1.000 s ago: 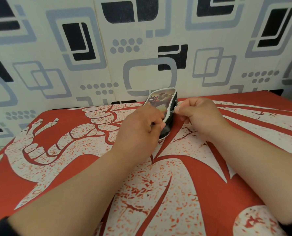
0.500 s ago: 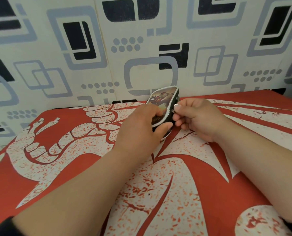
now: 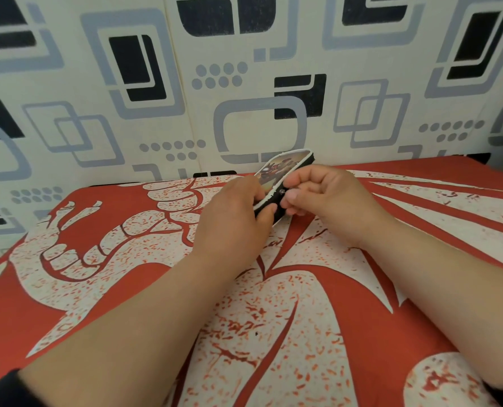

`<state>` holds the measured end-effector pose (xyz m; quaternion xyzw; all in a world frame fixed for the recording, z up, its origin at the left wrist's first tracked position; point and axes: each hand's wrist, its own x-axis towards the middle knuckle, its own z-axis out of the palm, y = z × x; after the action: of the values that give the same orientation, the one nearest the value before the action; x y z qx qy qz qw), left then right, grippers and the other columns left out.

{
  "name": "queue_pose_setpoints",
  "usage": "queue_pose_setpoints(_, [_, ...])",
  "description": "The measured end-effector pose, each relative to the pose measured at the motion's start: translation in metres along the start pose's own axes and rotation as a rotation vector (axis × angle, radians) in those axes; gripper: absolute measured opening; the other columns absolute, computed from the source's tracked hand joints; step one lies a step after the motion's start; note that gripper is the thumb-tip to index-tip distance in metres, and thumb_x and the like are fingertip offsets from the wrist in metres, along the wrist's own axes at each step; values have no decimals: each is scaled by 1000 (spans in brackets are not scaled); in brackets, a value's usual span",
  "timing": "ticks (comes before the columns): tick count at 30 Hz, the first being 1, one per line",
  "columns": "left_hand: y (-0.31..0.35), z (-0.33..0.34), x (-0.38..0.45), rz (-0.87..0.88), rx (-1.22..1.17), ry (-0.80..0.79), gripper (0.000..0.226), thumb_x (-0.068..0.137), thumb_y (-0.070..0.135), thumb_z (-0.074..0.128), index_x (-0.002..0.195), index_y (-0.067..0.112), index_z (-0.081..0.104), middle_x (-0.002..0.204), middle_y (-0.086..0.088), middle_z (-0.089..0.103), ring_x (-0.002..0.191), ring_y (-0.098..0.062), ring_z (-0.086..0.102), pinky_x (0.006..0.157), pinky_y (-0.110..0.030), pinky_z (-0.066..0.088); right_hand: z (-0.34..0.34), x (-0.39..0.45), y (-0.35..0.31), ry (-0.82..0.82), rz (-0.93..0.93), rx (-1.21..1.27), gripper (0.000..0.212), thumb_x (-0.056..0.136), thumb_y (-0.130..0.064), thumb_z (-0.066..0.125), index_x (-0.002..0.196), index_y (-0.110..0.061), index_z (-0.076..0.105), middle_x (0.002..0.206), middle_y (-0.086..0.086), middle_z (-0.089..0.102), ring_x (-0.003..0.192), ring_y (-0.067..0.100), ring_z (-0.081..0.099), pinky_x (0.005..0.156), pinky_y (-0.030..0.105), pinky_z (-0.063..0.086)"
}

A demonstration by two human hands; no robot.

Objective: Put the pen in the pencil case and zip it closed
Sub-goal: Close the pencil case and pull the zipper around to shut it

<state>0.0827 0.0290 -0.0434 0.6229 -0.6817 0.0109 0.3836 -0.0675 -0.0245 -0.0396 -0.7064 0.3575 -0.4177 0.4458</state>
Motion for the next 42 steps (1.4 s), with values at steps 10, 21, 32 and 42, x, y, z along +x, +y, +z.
queue_pose_setpoints(10, [2, -1, 0, -49, -38, -4, 10, 81, 27, 60, 84, 17, 62, 88, 2, 62, 76, -15, 54, 65, -37, 49, 1, -2, -1, 219, -111, -416, 17, 80, -28, 62, 64, -21, 64, 54, -8, 64, 53, 10, 59, 60, 28, 50])
queue_pose_setpoints(21, [7, -3, -3, -48, -74, -36, 5, 80, 23, 62, 80, 18, 63, 93, 2, 66, 80, -15, 57, 70, -41, 52, -13, 5, 8, 373, -85, -605, 23, 82, -28, 59, 60, -24, 53, 60, -7, 61, 60, 13, 55, 60, 28, 43])
queue_pose_setpoints(32, [9, -4, -4, -61, -88, -54, 3, 81, 21, 62, 81, 19, 64, 93, 3, 66, 81, -14, 57, 71, -41, 53, -19, 11, 16, 436, -34, -641, 24, 82, -31, 58, 60, -26, 50, 56, -11, 53, 57, 8, 49, 52, 24, 35])
queue_pose_setpoints(42, [9, -3, -6, -62, -75, -60, 6, 78, 26, 65, 82, 22, 62, 95, 4, 65, 81, -14, 57, 71, -38, 53, -19, 9, 19, 280, 54, -492, 7, 83, -33, 57, 84, -27, 53, 69, 2, 68, 65, 16, 62, 58, 27, 44])
